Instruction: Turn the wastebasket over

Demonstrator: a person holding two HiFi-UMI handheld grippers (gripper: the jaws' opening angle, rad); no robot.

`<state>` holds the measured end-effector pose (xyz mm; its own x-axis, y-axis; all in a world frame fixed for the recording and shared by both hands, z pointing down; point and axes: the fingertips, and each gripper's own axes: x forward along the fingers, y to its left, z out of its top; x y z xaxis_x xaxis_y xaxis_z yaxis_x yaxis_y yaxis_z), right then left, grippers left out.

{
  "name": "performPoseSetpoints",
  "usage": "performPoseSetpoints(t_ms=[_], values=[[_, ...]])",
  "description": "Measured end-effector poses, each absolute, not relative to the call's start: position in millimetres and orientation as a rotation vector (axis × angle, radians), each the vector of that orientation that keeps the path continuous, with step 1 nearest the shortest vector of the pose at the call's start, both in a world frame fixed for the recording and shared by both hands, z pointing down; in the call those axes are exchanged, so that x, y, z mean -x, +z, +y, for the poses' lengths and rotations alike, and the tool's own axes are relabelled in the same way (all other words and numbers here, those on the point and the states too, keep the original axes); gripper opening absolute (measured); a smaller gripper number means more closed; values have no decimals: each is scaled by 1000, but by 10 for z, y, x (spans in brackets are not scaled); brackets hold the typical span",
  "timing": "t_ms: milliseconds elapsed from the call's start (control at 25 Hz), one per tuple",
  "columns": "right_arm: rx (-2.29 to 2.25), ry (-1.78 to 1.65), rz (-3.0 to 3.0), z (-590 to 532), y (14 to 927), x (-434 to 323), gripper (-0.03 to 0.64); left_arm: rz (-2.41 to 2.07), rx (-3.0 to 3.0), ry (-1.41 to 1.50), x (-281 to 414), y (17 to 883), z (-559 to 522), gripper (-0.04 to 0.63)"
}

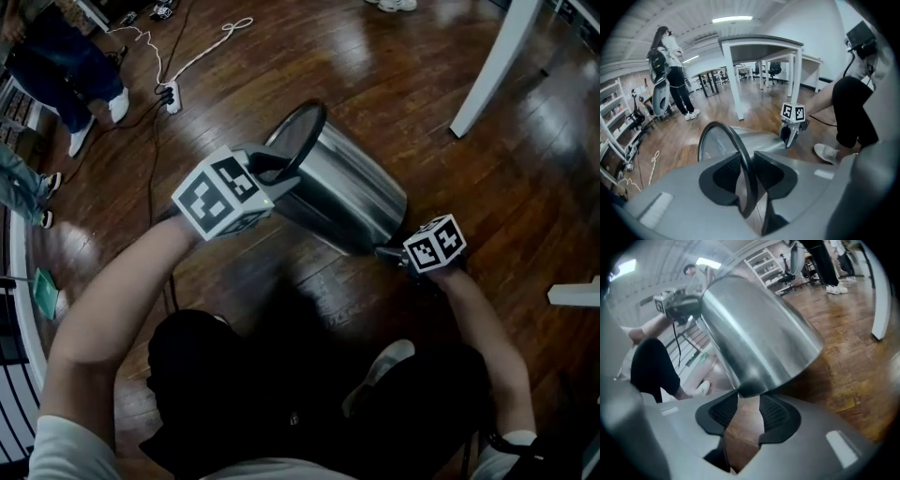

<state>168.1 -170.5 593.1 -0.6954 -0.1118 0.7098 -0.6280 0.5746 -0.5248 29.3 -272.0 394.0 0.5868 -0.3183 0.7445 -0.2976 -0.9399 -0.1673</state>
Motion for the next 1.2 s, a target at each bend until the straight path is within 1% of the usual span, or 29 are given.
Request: performPoseSetpoints(t_ms=[80,240,360,600,1000,1080,1200], values=[[-531,949,-2055,-1576,6036,-1782,138,472,2728,-1327,-477,3933,-2653,92],[-433,833,-1918,-1417,6026,-1960,137,365,2649,-1355,-767,3923,-2523,89],[-416,758,-1937,-1433,5817,-1992,129,293,2599,-1360,-946,3962,-2391,84],[-423,714,-1985,-1546,5444,-1844,130,135,2515,-1388,-1218,4078,-2010,71],[-355,732,-1877,-1248,5476,-1798,124,-60,2334,-1445,-1269,4393,-1411,67],[-369,729,-1866,-1219,5496,-1792,108,-81,2290,-1447,-1246,4458,-1326,67],[-407,754,-1872,-1213,5493,-1785,107,-114,2205,-1457,-1192,4606,-1215,72]])
